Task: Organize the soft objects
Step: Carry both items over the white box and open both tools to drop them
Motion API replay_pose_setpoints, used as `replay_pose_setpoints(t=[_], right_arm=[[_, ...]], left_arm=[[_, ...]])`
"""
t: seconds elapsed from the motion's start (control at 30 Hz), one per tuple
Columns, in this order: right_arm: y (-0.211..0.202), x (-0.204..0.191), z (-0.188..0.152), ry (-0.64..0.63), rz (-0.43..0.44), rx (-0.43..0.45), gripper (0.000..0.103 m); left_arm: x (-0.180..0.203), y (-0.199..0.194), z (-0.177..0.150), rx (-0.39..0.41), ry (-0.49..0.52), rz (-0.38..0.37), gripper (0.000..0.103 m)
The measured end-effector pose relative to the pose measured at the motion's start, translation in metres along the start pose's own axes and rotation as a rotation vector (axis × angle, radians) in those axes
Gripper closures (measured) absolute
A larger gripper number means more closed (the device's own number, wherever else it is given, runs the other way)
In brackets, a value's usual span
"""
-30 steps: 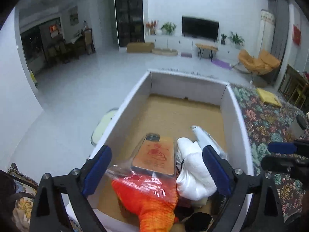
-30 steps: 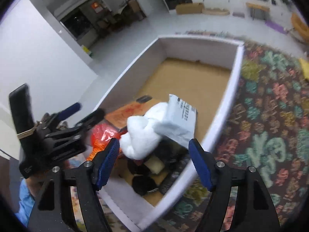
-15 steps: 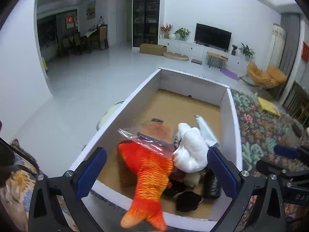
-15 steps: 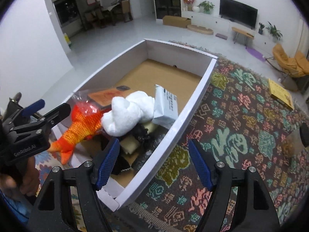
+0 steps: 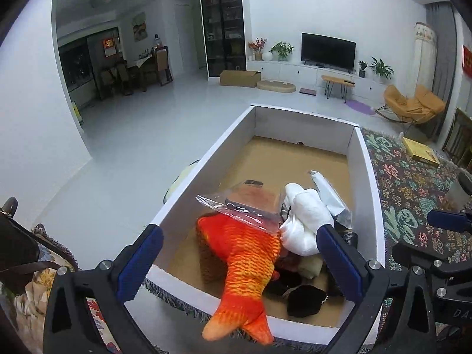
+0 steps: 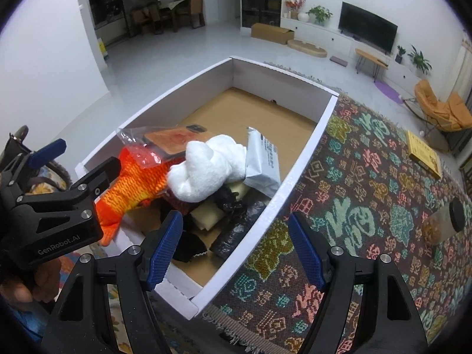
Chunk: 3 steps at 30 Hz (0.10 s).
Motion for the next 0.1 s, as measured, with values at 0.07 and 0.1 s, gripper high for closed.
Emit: replay_pose_setpoints(t=[0.07, 0.1], right_arm=[[0.0, 0.0008, -0.0017, 0.004, 0.004, 0.001, 0.026], [-0.0006, 0.0014, -0.0023, 0.005, 0.006, 0.003, 0.026]], left_arm=[[-0.0002, -0.0014, -0.0017, 0.009, -0.012, -0.003, 0.0], [0.0002, -0.0033, -0.0018, 0.018, -0.018, -0.004, 0.0]])
Point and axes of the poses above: each gripper's, at about its wrist camera, not at the fingertips, and y roughly the way its jaws point, x to its right, z to its top, the point moved 5 cm from there along y, roughly the way its jaws point, and after that the axes turned 12 degrees about y, right-handed, at the moved point
